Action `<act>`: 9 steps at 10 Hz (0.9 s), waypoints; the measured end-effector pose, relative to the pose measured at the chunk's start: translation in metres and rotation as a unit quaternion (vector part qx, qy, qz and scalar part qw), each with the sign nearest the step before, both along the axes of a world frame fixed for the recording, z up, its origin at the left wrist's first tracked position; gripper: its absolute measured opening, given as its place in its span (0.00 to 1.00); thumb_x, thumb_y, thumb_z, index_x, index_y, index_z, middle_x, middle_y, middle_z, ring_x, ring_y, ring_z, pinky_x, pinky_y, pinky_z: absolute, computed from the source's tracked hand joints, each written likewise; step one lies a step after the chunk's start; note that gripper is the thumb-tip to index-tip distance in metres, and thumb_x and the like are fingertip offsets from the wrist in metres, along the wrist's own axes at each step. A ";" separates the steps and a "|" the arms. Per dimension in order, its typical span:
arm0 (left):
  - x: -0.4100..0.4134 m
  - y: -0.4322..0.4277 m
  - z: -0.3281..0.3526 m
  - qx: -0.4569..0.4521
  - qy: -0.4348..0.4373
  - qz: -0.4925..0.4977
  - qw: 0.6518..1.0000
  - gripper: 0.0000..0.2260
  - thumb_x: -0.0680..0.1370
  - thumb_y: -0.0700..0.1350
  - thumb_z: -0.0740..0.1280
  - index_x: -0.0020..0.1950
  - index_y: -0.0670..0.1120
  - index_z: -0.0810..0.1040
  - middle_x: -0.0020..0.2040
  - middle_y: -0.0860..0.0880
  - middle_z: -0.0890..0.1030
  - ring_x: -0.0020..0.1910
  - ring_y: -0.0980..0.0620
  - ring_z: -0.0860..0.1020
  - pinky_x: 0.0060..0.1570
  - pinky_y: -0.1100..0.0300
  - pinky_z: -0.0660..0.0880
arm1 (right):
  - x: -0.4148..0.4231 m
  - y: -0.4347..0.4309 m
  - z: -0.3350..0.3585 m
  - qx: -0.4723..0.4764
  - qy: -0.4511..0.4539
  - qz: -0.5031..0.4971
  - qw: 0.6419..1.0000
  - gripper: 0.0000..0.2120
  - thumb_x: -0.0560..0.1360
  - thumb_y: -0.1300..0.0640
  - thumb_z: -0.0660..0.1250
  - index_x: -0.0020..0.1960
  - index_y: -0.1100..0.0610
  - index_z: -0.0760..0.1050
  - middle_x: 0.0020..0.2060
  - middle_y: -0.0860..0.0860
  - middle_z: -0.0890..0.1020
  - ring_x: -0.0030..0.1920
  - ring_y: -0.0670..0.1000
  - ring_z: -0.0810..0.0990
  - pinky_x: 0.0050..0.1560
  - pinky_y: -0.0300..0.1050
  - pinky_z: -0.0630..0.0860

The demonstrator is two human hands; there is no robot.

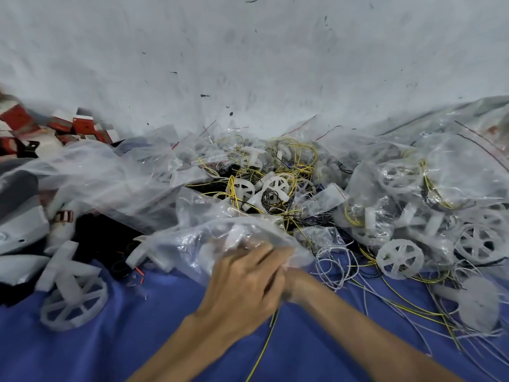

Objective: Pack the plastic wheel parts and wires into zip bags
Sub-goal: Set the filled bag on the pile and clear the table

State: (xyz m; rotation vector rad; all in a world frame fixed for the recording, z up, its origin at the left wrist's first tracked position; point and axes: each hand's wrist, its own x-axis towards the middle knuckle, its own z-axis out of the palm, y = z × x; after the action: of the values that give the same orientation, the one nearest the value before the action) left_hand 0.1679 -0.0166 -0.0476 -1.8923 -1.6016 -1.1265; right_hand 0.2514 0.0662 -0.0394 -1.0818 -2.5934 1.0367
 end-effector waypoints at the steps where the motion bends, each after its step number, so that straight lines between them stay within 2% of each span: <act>1: 0.009 -0.004 -0.003 0.010 -0.004 -0.063 0.998 0.11 0.73 0.41 0.61 0.53 0.47 0.79 0.40 0.50 0.79 0.33 0.51 0.76 0.36 0.58 0.73 | -0.006 -0.033 -0.010 0.310 -0.053 -0.152 0.937 0.24 0.82 0.51 0.38 0.30 0.46 0.57 0.18 0.36 0.64 0.31 0.36 0.79 0.38 0.26 0.69; 2: 0.011 -0.008 -0.008 -0.003 -0.001 -0.077 0.997 0.11 0.74 0.41 0.62 0.52 0.44 0.82 0.39 0.49 0.78 0.33 0.51 0.76 0.35 0.59 0.74 | -0.044 -0.057 -0.022 0.246 0.065 -0.304 0.918 0.16 0.72 0.74 0.49 0.36 0.58 0.69 0.37 0.56 0.72 0.45 0.52 0.82 0.39 0.39 0.68; 3: 0.011 -0.010 -0.010 0.002 -0.001 -0.082 0.997 0.10 0.74 0.41 0.63 0.51 0.44 0.82 0.38 0.49 0.78 0.32 0.50 0.76 0.34 0.60 0.73 | -0.052 -0.075 -0.023 0.238 0.059 -0.368 0.897 0.10 0.70 0.72 0.57 0.37 0.60 0.72 0.43 0.59 0.71 0.41 0.52 0.83 0.39 0.39 0.70; 4: 0.012 -0.011 -0.010 0.026 -0.007 -0.097 0.995 0.12 0.73 0.39 0.63 0.53 0.43 0.82 0.38 0.49 0.77 0.32 0.52 0.74 0.36 0.62 0.72 | -0.050 -0.086 -0.030 0.259 -0.002 -0.354 0.899 0.08 0.63 0.73 0.63 0.34 0.60 0.72 0.38 0.59 0.73 0.43 0.55 0.83 0.35 0.41 0.72; 5: 0.009 -0.011 -0.011 0.041 -0.015 -0.094 0.995 0.13 0.72 0.39 0.63 0.55 0.45 0.80 0.38 0.49 0.75 0.33 0.55 0.71 0.37 0.65 0.70 | -0.035 -0.072 -0.031 0.306 -0.035 -0.251 0.918 0.14 0.66 0.75 0.57 0.33 0.58 0.69 0.36 0.57 0.71 0.43 0.55 0.83 0.31 0.40 0.73; 6: 0.006 -0.011 -0.018 0.002 -0.011 -0.057 0.998 0.18 0.68 0.44 0.67 0.58 0.48 0.76 0.42 0.48 0.77 0.35 0.53 0.75 0.37 0.61 0.74 | 0.006 -0.061 -0.031 0.518 -0.152 -0.255 0.802 0.40 0.76 0.76 0.44 0.11 0.48 0.57 0.18 0.31 0.66 0.31 0.22 0.72 0.44 0.25 0.66; 7: 0.003 -0.011 -0.025 -0.063 -0.008 -0.021 0.998 0.17 0.66 0.46 0.65 0.55 0.49 0.78 0.42 0.49 0.77 0.35 0.50 0.77 0.33 0.57 0.76 | 0.025 -0.035 -0.002 0.391 -0.281 -0.107 0.870 0.19 0.67 0.65 0.63 0.18 0.64 0.73 0.24 0.50 0.81 0.35 0.29 0.77 0.40 0.21 0.64; 8: -0.003 -0.009 -0.024 -0.074 -0.044 0.028 0.996 0.11 0.71 0.47 0.61 0.50 0.50 0.78 0.42 0.50 0.77 0.31 0.48 0.77 0.26 0.57 0.74 | 0.007 -0.007 -0.005 0.185 -0.147 0.145 0.961 0.18 0.81 0.62 0.49 0.61 0.70 0.72 0.62 0.64 0.75 0.61 0.56 0.73 0.47 0.34 0.65; 9: -0.011 -0.006 -0.023 -0.087 -0.078 0.062 0.991 0.07 0.75 0.49 0.57 0.49 0.53 0.73 0.41 0.52 0.78 0.30 0.47 0.78 0.24 0.58 0.73 | 0.005 0.015 0.000 0.083 -0.147 0.208 0.964 0.12 0.78 0.62 0.56 0.57 0.63 0.74 0.56 0.59 0.78 0.49 0.49 0.73 0.39 0.29 0.65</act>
State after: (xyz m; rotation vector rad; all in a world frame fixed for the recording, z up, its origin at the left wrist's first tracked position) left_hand 0.1568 -0.0223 -0.0708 -1.8188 -1.9321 -1.1386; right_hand 0.2561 0.0813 -0.0393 -0.7124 -3.1737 0.7503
